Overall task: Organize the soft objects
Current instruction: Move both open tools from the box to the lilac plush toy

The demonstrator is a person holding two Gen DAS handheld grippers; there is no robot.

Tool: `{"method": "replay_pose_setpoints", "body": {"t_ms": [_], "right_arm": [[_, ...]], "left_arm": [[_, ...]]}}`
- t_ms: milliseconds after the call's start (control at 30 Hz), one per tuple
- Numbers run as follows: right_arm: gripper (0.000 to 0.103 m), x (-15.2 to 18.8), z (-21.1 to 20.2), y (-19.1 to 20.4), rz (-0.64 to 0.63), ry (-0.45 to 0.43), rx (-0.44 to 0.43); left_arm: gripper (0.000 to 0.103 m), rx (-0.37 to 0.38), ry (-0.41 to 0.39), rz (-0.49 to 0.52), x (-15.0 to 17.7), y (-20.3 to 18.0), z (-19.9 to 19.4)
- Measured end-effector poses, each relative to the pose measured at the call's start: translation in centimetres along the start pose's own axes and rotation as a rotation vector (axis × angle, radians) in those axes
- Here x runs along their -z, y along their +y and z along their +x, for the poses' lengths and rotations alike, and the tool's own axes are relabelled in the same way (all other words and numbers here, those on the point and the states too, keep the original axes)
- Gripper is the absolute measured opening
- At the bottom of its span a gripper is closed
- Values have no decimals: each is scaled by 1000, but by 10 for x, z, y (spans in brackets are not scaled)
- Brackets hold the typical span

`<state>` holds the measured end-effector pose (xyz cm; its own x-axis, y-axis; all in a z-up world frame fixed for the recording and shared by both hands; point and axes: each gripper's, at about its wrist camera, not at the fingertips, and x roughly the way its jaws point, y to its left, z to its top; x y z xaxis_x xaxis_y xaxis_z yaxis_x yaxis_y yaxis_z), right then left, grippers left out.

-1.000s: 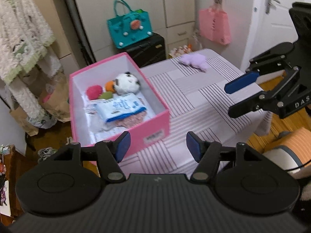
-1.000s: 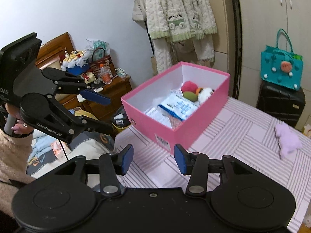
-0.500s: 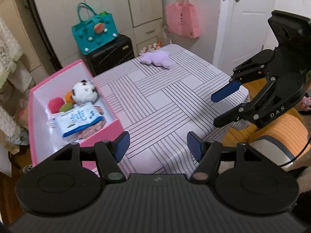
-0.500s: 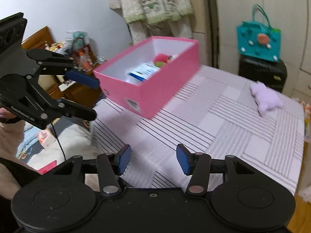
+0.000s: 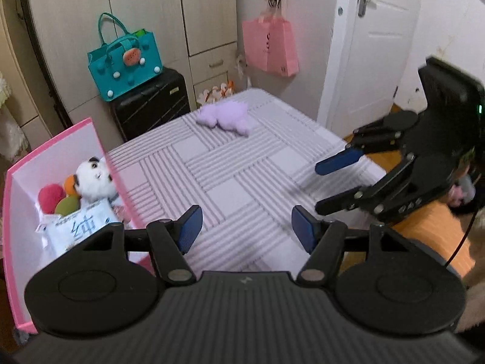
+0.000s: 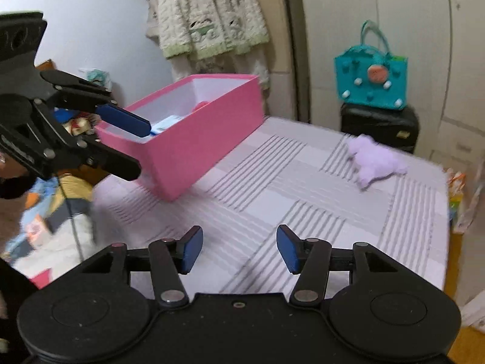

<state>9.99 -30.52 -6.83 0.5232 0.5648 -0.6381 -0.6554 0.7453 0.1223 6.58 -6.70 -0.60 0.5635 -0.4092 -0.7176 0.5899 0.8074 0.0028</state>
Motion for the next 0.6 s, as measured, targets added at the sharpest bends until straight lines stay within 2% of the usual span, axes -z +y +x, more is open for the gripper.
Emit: {"method": "replay_pose_setpoints", "body": {"t_ms": [133,233,333,400,467,600], "right_arm": [[63,-2,10,-14,-21,-8,45],[63,-3,16,-24,-30,-5,78],[63,-4,19,-38,-10,-11,82],[68,-6,21,-47,-13,-24,94],[72,-8,24,-56,-17,-54,113],[72,-13,36,-77,-9,-70,161]], "left_arm": [[64,22,-33,-18,-12,3,19],[65,23,-91,-21,-18,3,31],[67,68,-126,-49,-26,2,43],[70,78,-143,-56,-31,0,54],[71,69,-156,-63,-36,-1,65],[82,31,-201,-89,-46,3,85]]}}
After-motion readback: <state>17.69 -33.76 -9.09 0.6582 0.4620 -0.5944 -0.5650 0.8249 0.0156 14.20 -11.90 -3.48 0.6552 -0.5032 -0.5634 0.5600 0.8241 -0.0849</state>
